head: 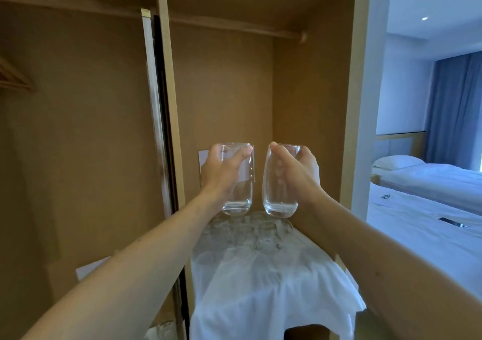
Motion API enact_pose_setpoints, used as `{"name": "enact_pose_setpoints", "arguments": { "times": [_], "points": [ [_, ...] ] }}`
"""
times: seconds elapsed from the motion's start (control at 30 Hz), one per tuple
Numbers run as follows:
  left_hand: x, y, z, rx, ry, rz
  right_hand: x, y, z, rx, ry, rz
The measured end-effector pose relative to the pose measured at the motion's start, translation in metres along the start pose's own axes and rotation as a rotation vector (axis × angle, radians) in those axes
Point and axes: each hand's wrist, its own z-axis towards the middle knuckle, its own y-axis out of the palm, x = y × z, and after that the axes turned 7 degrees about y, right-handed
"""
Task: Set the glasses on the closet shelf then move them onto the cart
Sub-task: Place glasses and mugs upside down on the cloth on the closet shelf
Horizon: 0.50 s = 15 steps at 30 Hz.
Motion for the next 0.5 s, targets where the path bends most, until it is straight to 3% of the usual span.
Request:
{"name": "enact_pose_setpoints", "arguments": {
  "times": [0.5],
  "points": [
    [-0.076,0.031,0.072,-0.010,-0.068,0.005,0.053,0.037,0.089,0.032,0.047,-0.091]
  ]
}}
